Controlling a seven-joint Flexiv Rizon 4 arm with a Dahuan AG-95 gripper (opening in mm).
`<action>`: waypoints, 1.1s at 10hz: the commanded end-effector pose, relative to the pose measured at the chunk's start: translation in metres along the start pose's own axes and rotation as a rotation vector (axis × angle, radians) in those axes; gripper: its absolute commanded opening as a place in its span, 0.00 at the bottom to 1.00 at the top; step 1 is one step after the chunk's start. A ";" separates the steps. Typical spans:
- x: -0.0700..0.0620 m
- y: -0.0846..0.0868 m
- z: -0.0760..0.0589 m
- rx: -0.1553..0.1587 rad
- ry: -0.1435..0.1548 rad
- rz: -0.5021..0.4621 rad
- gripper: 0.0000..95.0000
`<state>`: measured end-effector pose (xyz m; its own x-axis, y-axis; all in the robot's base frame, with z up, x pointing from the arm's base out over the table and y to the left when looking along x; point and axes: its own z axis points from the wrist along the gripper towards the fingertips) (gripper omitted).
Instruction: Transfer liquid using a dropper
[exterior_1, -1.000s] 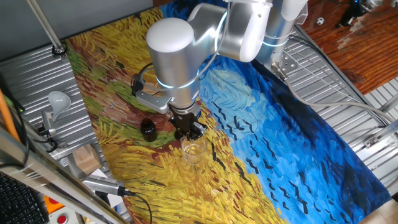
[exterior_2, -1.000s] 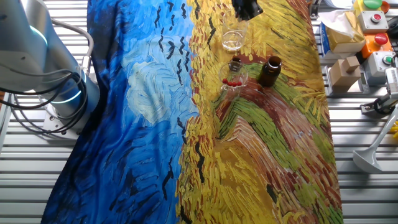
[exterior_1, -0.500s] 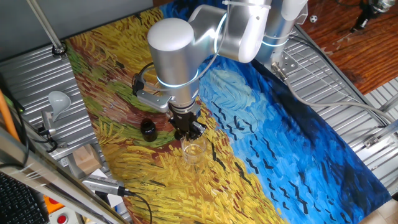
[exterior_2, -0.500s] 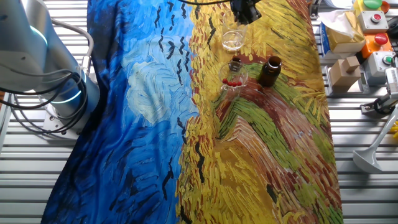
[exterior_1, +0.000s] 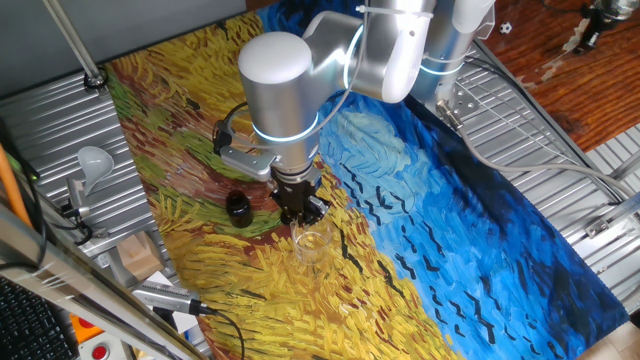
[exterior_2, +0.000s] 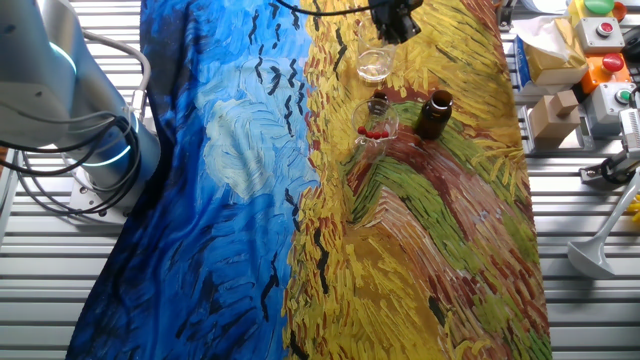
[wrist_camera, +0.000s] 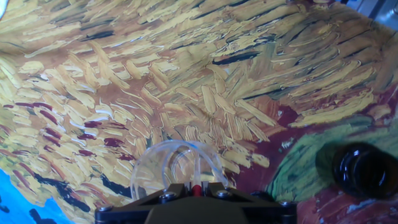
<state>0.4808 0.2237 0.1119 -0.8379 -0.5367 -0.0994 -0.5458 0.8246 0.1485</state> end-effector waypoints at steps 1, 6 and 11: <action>0.001 -0.001 0.002 0.001 0.001 -0.002 0.00; 0.001 -0.001 0.002 0.001 0.001 -0.009 0.00; 0.001 -0.001 0.002 0.000 -0.001 -0.021 0.00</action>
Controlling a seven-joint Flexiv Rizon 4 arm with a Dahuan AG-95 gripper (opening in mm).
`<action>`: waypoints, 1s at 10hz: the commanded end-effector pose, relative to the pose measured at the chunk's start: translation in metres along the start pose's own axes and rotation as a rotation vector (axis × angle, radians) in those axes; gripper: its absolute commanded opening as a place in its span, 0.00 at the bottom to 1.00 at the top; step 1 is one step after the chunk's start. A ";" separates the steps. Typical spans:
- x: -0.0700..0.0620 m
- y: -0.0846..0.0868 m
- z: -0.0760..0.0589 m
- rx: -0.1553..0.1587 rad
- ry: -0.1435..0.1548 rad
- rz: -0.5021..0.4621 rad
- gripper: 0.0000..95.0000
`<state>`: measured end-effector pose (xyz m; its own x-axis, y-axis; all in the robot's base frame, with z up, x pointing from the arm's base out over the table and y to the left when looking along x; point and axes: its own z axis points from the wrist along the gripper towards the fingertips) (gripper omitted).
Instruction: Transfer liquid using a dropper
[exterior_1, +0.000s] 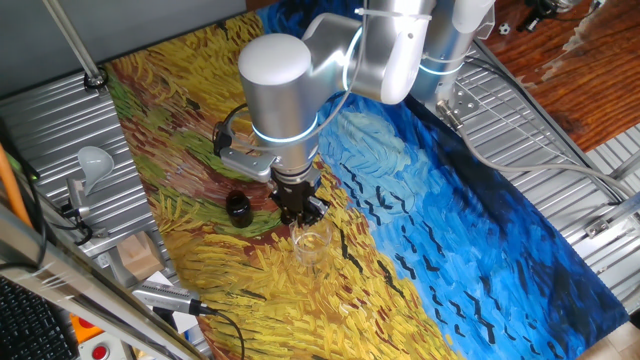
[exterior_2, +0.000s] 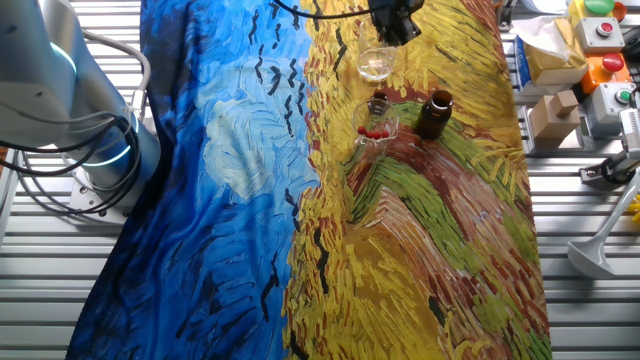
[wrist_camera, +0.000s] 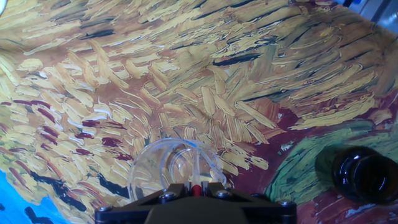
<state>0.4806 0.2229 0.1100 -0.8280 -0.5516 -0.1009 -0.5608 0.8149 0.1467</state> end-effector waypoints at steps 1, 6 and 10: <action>0.000 0.000 0.000 -0.001 -0.002 -0.004 0.00; 0.000 0.000 0.000 0.000 -0.006 -0.009 0.20; 0.000 0.000 0.000 0.001 -0.009 -0.013 0.20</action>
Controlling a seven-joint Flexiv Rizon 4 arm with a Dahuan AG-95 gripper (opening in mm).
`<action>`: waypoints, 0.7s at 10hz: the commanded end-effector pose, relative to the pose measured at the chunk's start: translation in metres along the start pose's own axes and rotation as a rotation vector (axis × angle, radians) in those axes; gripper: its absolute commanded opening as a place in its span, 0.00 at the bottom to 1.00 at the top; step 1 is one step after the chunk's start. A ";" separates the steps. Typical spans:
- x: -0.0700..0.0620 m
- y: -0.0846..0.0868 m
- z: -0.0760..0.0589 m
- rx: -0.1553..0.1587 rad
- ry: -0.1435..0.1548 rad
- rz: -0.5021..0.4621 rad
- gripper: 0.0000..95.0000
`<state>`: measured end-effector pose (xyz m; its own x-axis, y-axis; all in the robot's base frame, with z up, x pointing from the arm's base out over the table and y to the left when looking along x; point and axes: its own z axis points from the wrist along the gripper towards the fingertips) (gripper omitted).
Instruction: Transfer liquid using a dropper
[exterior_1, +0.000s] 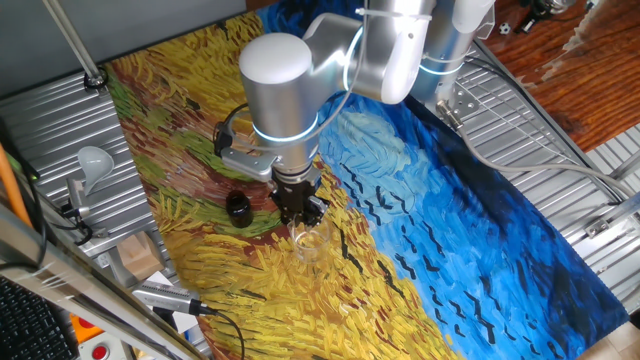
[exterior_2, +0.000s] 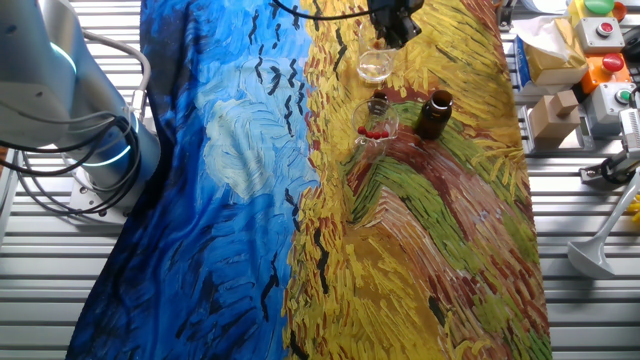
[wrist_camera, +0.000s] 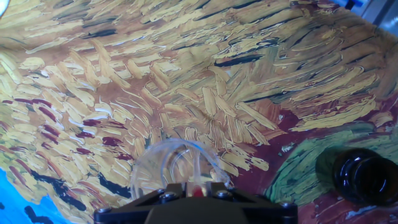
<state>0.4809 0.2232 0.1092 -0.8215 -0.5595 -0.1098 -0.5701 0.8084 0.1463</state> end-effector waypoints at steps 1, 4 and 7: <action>0.000 0.000 0.000 0.003 -0.001 -0.003 0.20; -0.001 0.003 -0.005 0.003 0.006 0.007 0.20; -0.002 0.009 -0.015 0.016 0.029 0.029 0.20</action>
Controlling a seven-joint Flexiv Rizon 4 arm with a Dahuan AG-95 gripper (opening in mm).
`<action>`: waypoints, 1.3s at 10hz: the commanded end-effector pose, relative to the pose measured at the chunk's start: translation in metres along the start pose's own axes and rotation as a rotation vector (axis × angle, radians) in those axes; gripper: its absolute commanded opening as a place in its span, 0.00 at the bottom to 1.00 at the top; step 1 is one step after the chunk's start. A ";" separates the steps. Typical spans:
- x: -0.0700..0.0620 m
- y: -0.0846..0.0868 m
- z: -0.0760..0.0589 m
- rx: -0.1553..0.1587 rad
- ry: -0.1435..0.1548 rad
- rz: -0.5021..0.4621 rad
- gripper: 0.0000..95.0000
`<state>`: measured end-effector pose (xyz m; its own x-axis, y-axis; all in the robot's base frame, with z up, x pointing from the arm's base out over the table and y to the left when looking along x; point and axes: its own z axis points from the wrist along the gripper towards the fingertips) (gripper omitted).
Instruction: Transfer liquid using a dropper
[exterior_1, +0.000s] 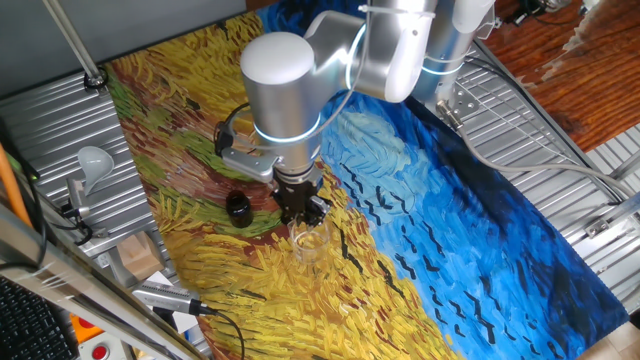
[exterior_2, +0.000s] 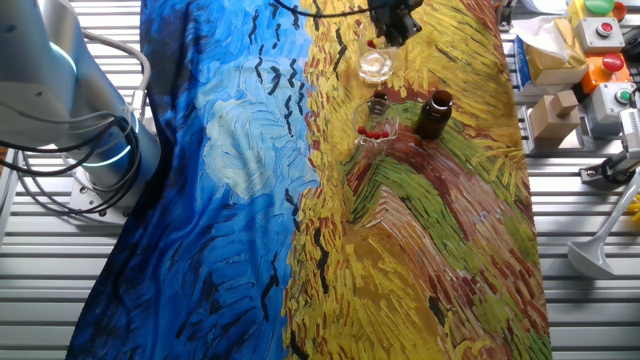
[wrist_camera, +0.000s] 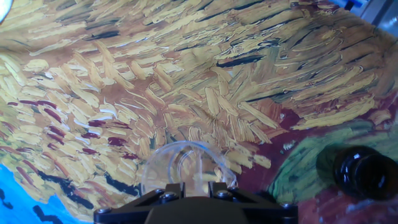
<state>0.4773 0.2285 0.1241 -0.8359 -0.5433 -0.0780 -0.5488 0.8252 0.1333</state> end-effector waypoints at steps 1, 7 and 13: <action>0.003 0.000 -0.003 -0.001 -0.001 0.003 0.20; 0.015 -0.002 -0.012 -0.009 0.003 0.030 0.20; 0.023 -0.001 -0.013 -0.012 0.000 0.044 0.20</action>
<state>0.4588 0.2135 0.1351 -0.8596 -0.5060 -0.0712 -0.5108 0.8467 0.1488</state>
